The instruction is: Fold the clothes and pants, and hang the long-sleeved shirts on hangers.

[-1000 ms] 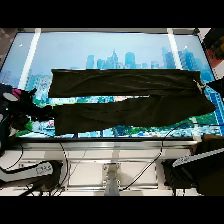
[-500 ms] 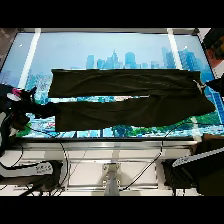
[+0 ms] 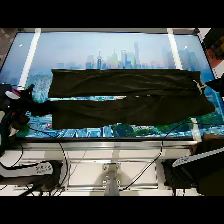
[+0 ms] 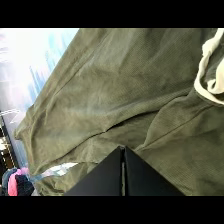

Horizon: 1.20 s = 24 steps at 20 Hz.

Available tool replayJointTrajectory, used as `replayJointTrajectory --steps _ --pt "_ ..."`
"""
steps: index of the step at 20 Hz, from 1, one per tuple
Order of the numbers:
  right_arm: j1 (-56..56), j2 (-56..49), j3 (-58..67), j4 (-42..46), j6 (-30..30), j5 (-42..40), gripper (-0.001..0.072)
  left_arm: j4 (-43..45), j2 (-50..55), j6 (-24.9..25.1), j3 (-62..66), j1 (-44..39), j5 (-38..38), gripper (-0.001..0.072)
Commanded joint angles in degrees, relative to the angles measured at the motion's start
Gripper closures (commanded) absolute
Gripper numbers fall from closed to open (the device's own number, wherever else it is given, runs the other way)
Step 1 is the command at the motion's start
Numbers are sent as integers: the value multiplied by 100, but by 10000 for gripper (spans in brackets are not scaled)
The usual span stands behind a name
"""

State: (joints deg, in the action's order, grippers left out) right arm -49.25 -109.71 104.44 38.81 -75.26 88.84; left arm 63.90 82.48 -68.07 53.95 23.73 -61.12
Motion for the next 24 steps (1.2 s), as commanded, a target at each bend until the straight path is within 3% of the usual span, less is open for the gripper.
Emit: replayJointTrajectory --steps 1,2,5,10,15,24 --pt "2 0 0 63 -2 -94 561 -136 -181 -7 293 2 -551 329" --pt "4 0 0 76 -2 -125 530 -136 -291 -4 337 0 -595 329" --pt "4 0 0 76 -4 -122 530 -144 -428 -7 337 -7 -352 331" --pt "2 0 0 74 -4 -144 530 269 -68 -98 326 -7 -758 353" --pt "4 0 0 72 -2 -144 531 352 44 -116 328 -7 -474 353" --pt "2 0 0 72 -2 -146 531 -341 367 -90 326 -7 -358 370"
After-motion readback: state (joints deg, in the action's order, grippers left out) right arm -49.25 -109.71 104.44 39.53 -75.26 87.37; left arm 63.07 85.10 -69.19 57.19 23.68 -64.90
